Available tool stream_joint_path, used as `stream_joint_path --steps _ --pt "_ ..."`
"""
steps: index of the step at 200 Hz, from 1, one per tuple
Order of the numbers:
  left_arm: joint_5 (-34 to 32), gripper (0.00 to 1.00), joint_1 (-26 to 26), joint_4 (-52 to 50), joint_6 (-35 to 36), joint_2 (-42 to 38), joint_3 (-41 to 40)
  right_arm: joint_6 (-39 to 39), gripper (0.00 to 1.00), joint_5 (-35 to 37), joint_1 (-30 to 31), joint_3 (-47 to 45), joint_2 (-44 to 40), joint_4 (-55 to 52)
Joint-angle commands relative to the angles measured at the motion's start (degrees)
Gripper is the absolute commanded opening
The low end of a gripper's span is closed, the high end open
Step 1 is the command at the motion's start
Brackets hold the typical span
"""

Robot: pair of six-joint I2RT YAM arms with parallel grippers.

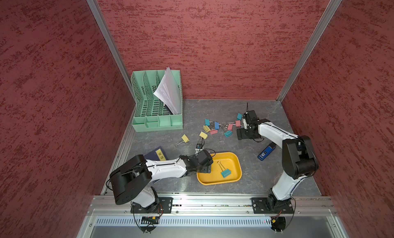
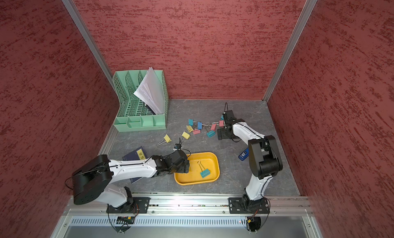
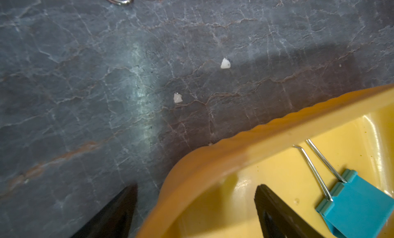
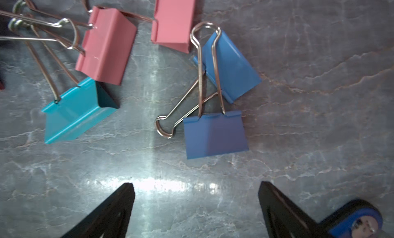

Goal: Put the binder clips in the storage box
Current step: Pick up the binder clip at the center of the board.

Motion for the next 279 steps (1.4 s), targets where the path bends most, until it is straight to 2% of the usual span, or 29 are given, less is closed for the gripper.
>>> stream_joint_path --steps 1,27,100,143,167,179,207,238,279 --pt "1.5 0.92 0.3 -1.2 0.2 1.5 0.0 -3.1 0.97 -0.4 -2.3 -0.3 0.2 3.0" --pt "1.7 0.92 0.3 -1.1 0.1 2.4 0.1 -3.9 0.97 -2.7 -4.1 -0.3 1.9 4.6" --pt "1.8 0.92 0.3 -1.0 -0.6 3.7 0.6 -3.3 0.94 -7.0 -4.4 0.7 7.5 7.2" --pt "1.8 0.92 0.3 -1.4 -0.5 3.9 1.0 -2.9 0.78 -5.7 -4.4 0.7 8.7 6.8" --pt "1.8 0.92 0.4 -1.3 -0.4 4.2 1.1 -2.7 0.6 -5.1 -4.4 1.0 9.1 6.8" --pt "1.8 0.92 0.4 -1.3 -0.2 4.2 1.1 -2.2 0.57 -5.1 -4.4 0.9 8.8 6.9" --pt "1.8 0.92 0.4 -1.2 -0.3 4.4 1.1 -1.0 0.52 -5.6 -4.5 -0.5 5.2 7.6" --pt "2.0 0.92 0.4 -1.2 -0.2 4.9 1.3 1.4 0.52 -6.2 -3.4 -1.4 -2.6 3.9" --pt "2.1 0.92 0.5 -1.0 -0.3 4.4 1.1 6.7 0.53 -7.9 4.8 -5.3 -16.7 -3.8"
